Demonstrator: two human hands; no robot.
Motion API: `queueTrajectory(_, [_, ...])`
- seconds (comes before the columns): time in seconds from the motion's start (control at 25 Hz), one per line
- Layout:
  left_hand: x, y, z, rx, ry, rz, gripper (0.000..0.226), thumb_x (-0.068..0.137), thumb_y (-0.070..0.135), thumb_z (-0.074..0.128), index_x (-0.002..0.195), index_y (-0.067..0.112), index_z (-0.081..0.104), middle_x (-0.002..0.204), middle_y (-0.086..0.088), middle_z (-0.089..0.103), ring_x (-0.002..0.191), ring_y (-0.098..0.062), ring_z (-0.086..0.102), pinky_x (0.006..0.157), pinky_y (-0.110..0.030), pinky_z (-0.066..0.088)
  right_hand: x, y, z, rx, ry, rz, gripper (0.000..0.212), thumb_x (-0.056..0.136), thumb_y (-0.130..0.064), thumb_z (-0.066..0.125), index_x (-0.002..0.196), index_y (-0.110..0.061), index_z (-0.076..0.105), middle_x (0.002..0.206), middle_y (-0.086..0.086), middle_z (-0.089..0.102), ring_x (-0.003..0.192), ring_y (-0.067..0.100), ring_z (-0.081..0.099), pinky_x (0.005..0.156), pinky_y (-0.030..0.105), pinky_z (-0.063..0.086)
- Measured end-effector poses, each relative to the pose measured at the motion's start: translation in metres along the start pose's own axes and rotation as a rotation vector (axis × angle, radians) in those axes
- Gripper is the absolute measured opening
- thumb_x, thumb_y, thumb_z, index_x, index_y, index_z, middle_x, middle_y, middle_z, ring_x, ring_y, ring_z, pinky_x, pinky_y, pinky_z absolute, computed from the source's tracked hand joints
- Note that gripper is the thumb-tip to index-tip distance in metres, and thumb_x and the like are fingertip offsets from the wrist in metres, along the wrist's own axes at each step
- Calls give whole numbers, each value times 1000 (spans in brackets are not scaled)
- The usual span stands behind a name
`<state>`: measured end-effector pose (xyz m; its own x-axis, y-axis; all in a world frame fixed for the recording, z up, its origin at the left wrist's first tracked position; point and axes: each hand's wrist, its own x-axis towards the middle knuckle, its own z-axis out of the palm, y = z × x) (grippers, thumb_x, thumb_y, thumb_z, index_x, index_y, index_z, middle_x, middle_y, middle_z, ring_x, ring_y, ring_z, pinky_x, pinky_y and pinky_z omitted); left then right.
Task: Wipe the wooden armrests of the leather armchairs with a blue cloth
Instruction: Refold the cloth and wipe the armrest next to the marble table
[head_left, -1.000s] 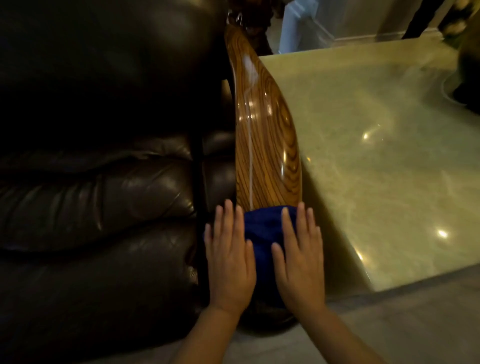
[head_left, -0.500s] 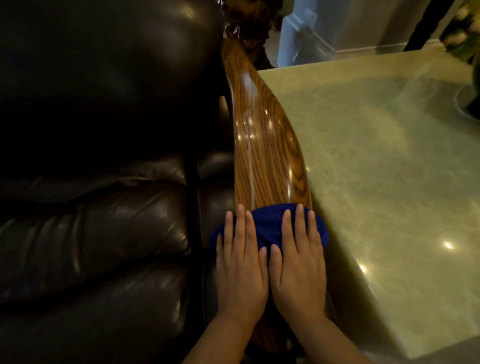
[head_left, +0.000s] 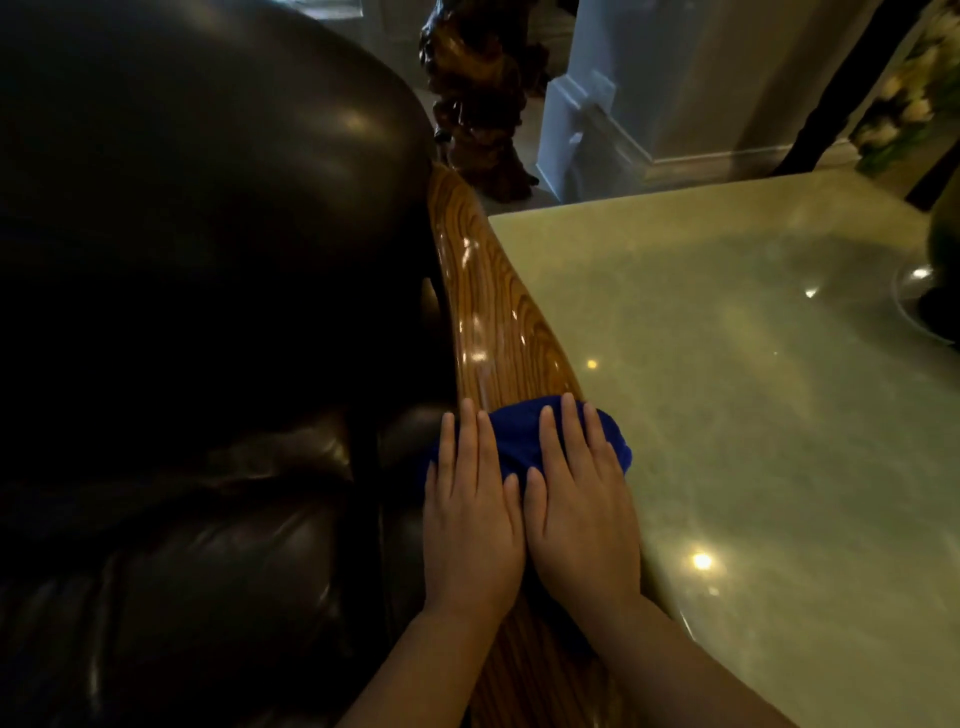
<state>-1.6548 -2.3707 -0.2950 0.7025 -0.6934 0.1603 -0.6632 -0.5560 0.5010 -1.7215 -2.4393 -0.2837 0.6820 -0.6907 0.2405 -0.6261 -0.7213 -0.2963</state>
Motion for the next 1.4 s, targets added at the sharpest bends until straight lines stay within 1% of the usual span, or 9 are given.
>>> queueTrajectory(0.28, [52,3,-7,-47,-108,-76,56,80,45,-7,127,31,-32,137,17,-42,128,-5,-38,112,-28,-5,52,-3,-8,-66,-92,1,55,87,-33,27,135,-8,31,146,8,34,136,23,24,105,49,27])
queueTrajectory(0.44, [97,5,-10,-45,-158,-125,53,92,33,8,124,28,-34,136,9,-44,130,-12,-37,110,-22,-6,99,-5,-10,-47,-149,-66,55,85,-33,29,132,-9,42,142,8,40,132,23,35,104,38,36])
queueTrajectory(0.52, [127,5,-9,-38,-155,-141,51,92,34,6,124,27,-33,135,8,-44,130,-13,-36,108,-21,-8,130,-5,-4,9,-193,-82,59,86,-36,21,138,-10,28,150,6,26,139,20,17,109,38,27])
queueTrajectory(0.6, [155,1,-8,-71,-157,-164,53,95,28,13,124,28,-32,136,10,-43,129,-7,-37,106,-18,-10,159,-3,6,136,-256,-77,58,89,-39,12,141,-17,-2,154,-3,-5,136,8,-18,112,25,2])
queueTrajectory(0.68, [183,-3,-9,-108,-145,-179,55,97,24,18,126,27,-29,138,13,-39,130,-3,-34,104,-15,-13,186,-2,15,186,-266,-87,57,93,-37,16,142,-19,-8,154,-6,-11,133,3,-24,110,21,-5])
queueTrajectory(0.92, [259,-12,-6,-121,-1,-143,55,97,25,19,136,25,-19,142,15,-30,135,-4,-25,106,-18,-3,268,-6,38,277,-263,-120,52,97,-29,18,143,-11,1,156,4,1,141,9,-5,112,21,-2])
queueTrajectory(1.16, [281,-17,-18,100,-24,-125,59,95,39,16,142,18,-13,153,2,-21,141,-14,-17,118,-42,10,297,-3,40,365,-283,35,54,95,-38,25,144,-21,9,156,0,10,142,15,5,115,48,12])
queueTrajectory(1.28, [271,-28,-36,37,71,-76,60,94,38,27,144,18,-1,154,4,-8,142,-14,-7,114,-37,10,304,17,24,496,-242,-41,54,89,-18,45,140,-16,28,148,5,34,135,17,28,111,32,21])
queueTrajectory(1.4, [267,-31,-43,7,34,-3,53,93,15,41,141,13,21,152,-5,22,139,-17,21,114,-32,25,307,30,14,514,-418,-143,55,82,-3,51,134,-15,40,137,7,47,124,16,42,99,22,31])
